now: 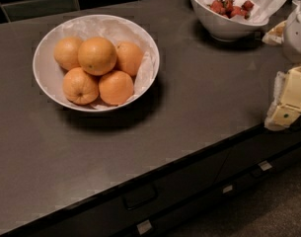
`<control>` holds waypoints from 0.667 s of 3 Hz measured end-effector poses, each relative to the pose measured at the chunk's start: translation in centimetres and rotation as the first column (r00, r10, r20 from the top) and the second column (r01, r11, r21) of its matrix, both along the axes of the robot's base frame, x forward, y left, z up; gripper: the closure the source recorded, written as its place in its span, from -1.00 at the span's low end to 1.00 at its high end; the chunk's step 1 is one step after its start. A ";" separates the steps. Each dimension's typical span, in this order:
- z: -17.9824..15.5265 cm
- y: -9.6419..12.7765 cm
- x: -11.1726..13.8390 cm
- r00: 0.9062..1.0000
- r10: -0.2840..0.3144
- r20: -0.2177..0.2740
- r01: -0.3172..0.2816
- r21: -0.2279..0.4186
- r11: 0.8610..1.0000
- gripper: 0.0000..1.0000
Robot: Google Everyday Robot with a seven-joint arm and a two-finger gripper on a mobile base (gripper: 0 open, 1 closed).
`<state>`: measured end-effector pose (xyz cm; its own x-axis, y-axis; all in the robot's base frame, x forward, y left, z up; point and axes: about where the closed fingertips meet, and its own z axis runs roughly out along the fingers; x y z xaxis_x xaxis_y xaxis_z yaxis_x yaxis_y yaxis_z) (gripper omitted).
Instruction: Pick orange from white bowl
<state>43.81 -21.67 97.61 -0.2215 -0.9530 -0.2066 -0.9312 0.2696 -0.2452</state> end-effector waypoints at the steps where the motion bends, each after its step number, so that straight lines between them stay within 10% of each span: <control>1: 0.0 0.0 0.0 1.000 0.001 0.000 -0.001 0.000 1.000 -1.00; 2: 0.6 1.2 0.7 0.999 0.033 0.015 -0.033 0.016 0.999 -1.00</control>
Offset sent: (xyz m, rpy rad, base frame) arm 0.0153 0.0252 0.0073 0.0358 -0.0070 0.0734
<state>44.54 -20.45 98.21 -0.1870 -0.9562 -0.2252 -0.9360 0.2431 -0.2547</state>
